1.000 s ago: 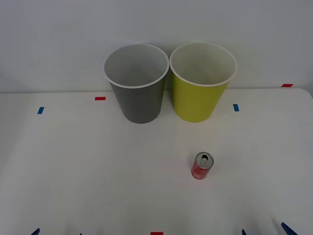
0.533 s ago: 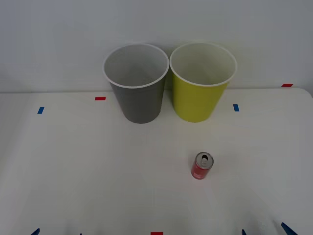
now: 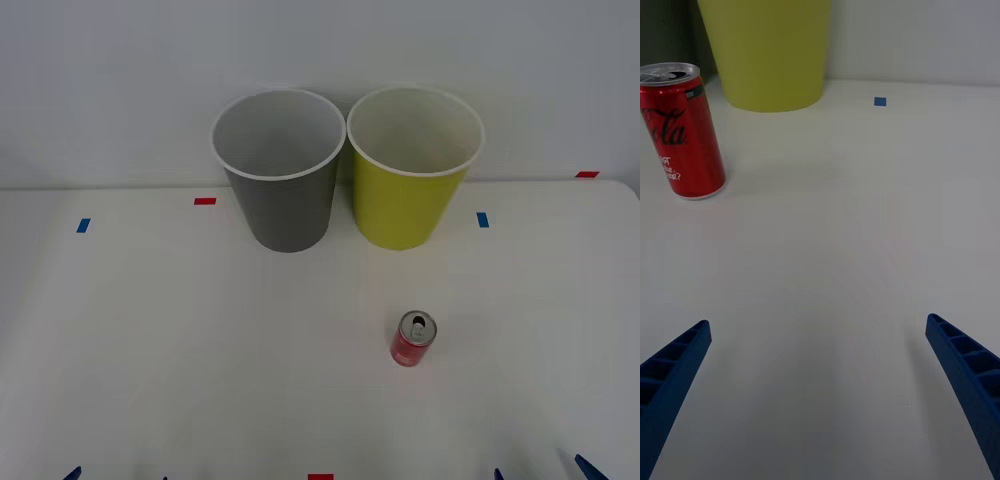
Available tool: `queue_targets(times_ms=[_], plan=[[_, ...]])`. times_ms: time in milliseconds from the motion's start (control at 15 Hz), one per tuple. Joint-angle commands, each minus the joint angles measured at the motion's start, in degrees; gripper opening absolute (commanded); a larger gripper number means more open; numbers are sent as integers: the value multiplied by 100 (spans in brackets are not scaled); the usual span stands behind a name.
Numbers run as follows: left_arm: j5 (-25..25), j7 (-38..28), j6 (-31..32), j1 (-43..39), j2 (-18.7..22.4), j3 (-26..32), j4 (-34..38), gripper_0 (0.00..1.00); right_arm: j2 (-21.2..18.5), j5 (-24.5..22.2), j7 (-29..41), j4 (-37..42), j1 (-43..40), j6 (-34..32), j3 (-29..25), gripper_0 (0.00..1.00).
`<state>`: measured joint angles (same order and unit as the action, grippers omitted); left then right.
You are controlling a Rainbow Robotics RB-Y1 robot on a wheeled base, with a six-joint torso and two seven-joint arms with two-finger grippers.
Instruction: Put cans in the gray bin and PET bottles in the light green bin.
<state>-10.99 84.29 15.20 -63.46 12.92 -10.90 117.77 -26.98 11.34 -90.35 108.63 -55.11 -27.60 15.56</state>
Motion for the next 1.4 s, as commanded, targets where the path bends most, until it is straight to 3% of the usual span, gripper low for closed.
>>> queue_targets(times_ms=[67,667,800,1000,1400], plan=[[0,0,0,0,0,0,0,100,0,0,0,0,0,0,0,100],[0,0,0,0,0,0,0,100,105,-9,0,-211,9,70,44,100],[0,0,0,0,0,0,0,100,185,-35,-9,-272,-26,-264,18,100],[0,0,0,0,0,0,0,100,114,-53,-26,-237,-53,-615,70,100],[0,0,0,0,0,0,0,100,-299,-53,-158,-237,659,-914,773,100]])
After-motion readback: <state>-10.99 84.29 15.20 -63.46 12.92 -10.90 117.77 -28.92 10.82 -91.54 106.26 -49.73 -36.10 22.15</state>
